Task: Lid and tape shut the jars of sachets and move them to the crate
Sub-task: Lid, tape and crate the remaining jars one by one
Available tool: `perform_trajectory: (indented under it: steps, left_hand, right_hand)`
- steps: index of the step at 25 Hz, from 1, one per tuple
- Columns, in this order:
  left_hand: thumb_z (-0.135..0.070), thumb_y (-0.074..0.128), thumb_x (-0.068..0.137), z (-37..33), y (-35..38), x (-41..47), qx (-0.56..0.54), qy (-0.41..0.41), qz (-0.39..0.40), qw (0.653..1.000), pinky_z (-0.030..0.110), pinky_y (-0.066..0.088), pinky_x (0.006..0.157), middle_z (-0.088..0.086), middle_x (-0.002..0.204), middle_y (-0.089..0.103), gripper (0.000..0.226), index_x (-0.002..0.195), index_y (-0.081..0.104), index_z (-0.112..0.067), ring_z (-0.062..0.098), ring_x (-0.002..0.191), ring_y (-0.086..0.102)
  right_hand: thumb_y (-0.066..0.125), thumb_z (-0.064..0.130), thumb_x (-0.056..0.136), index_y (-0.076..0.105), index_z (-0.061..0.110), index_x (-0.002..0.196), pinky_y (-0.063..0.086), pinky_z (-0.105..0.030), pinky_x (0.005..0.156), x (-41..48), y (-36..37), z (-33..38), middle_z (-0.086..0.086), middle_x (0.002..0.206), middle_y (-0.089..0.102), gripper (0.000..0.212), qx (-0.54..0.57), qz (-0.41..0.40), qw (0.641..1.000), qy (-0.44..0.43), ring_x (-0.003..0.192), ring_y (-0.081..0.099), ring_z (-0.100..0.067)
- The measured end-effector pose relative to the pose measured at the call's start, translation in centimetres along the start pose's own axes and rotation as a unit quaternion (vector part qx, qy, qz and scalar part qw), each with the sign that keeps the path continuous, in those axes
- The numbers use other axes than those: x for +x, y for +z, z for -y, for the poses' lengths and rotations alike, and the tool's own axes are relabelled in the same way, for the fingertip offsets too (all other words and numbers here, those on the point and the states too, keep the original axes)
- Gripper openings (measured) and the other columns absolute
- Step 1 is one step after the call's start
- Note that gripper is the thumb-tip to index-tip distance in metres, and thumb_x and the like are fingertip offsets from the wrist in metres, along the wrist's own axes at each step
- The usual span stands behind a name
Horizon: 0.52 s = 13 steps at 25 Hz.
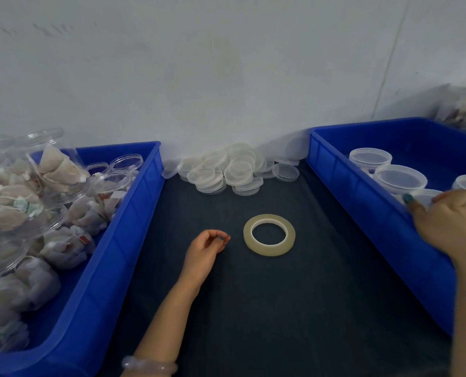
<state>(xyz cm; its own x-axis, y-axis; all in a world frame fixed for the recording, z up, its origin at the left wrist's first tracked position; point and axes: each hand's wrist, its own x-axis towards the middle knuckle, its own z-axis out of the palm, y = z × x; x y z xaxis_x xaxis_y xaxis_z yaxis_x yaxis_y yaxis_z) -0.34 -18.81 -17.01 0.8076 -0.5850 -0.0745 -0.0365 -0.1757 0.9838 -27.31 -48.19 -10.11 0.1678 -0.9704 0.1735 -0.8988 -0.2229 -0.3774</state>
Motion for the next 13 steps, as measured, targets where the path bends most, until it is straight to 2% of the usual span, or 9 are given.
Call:
perform_trajectory:
  steps: [3,5,6,8,9,11,12,13]
  left_hand:
    - [-0.018,0.053,0.102,-0.2,-1.2,-1.7,0.144,0.036,0.034,0.988,0.014,0.045,0.088,-0.015,0.112,0.065,0.017,0.102,0.066,-0.028,0.001,0.108,0.06]
    - [-0.023,0.054,0.101,-0.5,-2.5,-3.5,0.274,0.078,0.071,0.956,0.013,0.042,0.093,-0.019,0.119,0.057,0.015,0.107,0.063,-0.034,-0.002,0.113,0.053]
    - [-0.025,0.056,0.1,-0.6,-3.3,-4.5,0.357,0.103,0.076,0.925,0.015,0.039,0.101,-0.019,0.124,0.054,0.016,0.112,0.061,-0.034,-0.002,0.118,0.049]
    - [-0.028,0.062,0.095,-1.3,-4.9,-6.4,0.526,0.172,0.014,0.832,0.026,0.034,0.113,-0.012,0.132,0.052,0.024,0.119,0.062,-0.029,0.008,0.131,0.042]
    - [-0.025,0.068,0.091,-2.4,-5.8,-7.2,0.564,0.222,-0.038,0.795,0.036,0.035,0.114,-0.006,0.131,0.056,0.027,0.117,0.066,-0.024,0.017,0.134,0.043]
    - [-0.016,0.069,0.086,-4.2,-8.2,-8.3,0.59,0.3,-0.126,0.739,0.053,0.041,0.107,0.009,0.125,0.062,0.024,0.11,0.071,-0.014,0.034,0.128,0.049]
    - [-0.013,0.062,0.087,-4.7,-9.8,-8.5,0.606,0.305,-0.173,0.714,0.056,0.042,0.103,0.013,0.124,0.062,0.025,0.111,0.07,-0.011,0.039,0.124,0.049]
    - [-0.012,0.056,0.087,-4.6,-12.0,-8.4,0.63,0.266,-0.208,0.7,0.058,0.042,0.1,0.017,0.125,0.06,0.03,0.116,0.066,-0.01,0.042,0.122,0.048]
  right_hand:
    - [0.047,0.058,0.096,0.029,-0.005,0.145,0.018,-0.059,0.118,-2.3,-0.4,1.3,-0.031,0.153,0.026,0.082,-0.015,0.002,0.999,-0.034,0.145,0.018,-0.046]
    - [0.05,0.059,0.095,0.021,-0.001,0.149,0.011,-0.059,0.118,-3.5,-1.1,2.5,-0.029,0.158,0.016,0.086,-0.067,0.026,0.997,-0.023,0.148,0.008,-0.046]
    - [0.05,0.058,0.095,0.016,0.001,0.152,0.006,-0.061,0.118,-3.9,-1.2,3.1,-0.028,0.16,0.01,0.088,-0.119,0.037,0.992,-0.017,0.149,0.003,-0.046]
    - [0.047,0.06,0.095,0.003,0.004,0.155,-0.003,-0.065,0.115,-5.5,-1.3,5.6,-0.026,0.162,-0.004,0.092,-0.214,0.067,0.974,-0.038,0.15,-0.008,-0.044]
    - [0.046,0.059,0.095,0.0,0.007,0.156,-0.005,-0.066,0.115,-6.7,-1.0,7.4,-0.025,0.163,-0.007,0.092,-0.211,0.084,0.971,-0.075,0.15,-0.009,-0.042]
    - [0.051,0.054,0.096,0.008,0.013,0.156,0.004,-0.058,0.12,-10.1,0.2,11.7,-0.02,0.163,0.004,0.084,-0.121,0.133,0.958,-0.225,0.151,0.002,-0.037]
    - [0.054,0.049,0.097,0.013,0.014,0.156,0.007,-0.049,0.122,-12.3,1.0,14.1,-0.016,0.162,0.01,0.08,-0.056,0.175,0.926,-0.329,0.151,0.007,-0.032]
    - [0.056,0.042,0.098,0.016,0.013,0.156,0.006,-0.039,0.122,-14.7,1.7,16.5,-0.014,0.162,0.012,0.076,0.01,0.224,0.876,-0.428,0.151,0.007,-0.027]
